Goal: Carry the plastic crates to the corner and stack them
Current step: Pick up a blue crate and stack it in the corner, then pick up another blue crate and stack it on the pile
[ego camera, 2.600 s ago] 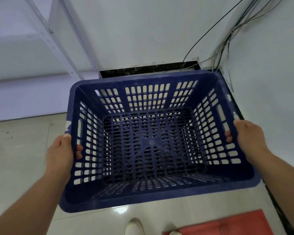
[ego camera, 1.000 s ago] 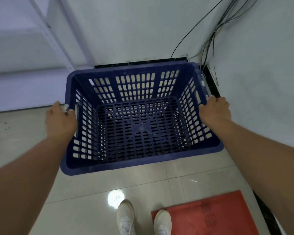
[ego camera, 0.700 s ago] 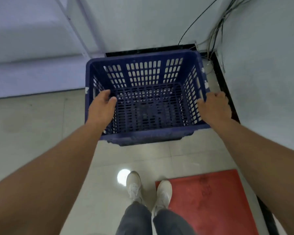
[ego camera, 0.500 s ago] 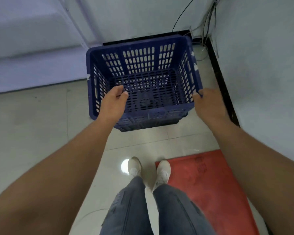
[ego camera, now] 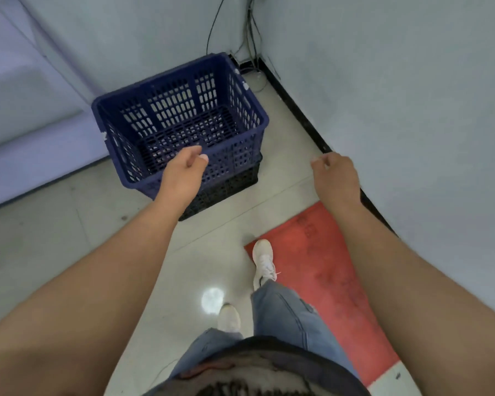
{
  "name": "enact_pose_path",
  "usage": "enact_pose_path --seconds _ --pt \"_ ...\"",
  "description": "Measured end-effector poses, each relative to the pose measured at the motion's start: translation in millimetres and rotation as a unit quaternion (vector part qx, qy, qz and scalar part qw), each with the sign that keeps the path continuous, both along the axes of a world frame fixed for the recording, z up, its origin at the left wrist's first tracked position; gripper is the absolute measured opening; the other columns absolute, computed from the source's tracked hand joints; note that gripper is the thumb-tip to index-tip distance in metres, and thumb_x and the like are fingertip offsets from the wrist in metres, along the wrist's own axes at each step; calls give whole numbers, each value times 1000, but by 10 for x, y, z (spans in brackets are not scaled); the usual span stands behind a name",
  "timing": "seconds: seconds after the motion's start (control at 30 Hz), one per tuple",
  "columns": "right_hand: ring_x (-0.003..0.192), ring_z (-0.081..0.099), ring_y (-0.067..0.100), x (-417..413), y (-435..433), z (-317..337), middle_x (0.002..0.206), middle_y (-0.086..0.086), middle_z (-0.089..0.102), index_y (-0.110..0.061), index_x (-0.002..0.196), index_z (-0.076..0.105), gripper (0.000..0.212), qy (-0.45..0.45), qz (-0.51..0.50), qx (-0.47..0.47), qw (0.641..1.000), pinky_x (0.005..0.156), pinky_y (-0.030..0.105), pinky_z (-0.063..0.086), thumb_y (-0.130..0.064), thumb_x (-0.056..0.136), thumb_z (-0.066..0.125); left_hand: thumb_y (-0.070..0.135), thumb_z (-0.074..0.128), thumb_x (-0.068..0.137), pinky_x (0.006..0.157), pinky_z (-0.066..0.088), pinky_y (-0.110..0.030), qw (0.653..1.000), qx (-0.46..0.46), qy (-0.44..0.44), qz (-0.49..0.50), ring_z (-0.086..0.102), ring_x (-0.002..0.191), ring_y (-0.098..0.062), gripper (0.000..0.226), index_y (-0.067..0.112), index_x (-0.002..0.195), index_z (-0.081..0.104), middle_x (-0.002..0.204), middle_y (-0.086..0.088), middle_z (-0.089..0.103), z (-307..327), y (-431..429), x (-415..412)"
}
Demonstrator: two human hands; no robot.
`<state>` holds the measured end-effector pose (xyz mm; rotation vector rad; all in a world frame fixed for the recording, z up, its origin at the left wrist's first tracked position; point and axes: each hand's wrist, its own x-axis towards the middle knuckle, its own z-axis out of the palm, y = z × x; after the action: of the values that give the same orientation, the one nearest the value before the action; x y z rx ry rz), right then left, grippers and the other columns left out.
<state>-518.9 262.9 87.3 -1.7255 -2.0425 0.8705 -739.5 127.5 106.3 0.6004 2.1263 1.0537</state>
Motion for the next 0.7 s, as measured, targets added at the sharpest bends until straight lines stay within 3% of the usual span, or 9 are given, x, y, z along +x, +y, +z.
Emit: enact_pose_path --seconds 0.37,0.5,0.7 --pt "91 62 23 1826 -970 336 109 9 64 -13 104 66 33 25 -208 -11 978 78 33 48 -35 95 43 27 50 97 107 41 -41 976 24 -10 -214 53 116 -15 39 19 135 53 121 4 54 207 -131 1663" --pt "101 59 23 2595 -1218 428 117 8 61 -15 104 65 31 17 -273 -14 962 80 31 41 -35 94 43 27 50 97 107 41 -41 963 17 -21 -269 55 117 -17 38 18 134 54 120 2 56 264 -63 2465" --pt "102 58 25 3930 -1671 543 116 7 62 -15 104 64 31 -5 -352 -29 936 83 34 44 -34 95 42 27 51 97 101 46 -38 930 5 -44 -366 56 105 -15 34 20 130 56 113 0 59 228 -37 3924"
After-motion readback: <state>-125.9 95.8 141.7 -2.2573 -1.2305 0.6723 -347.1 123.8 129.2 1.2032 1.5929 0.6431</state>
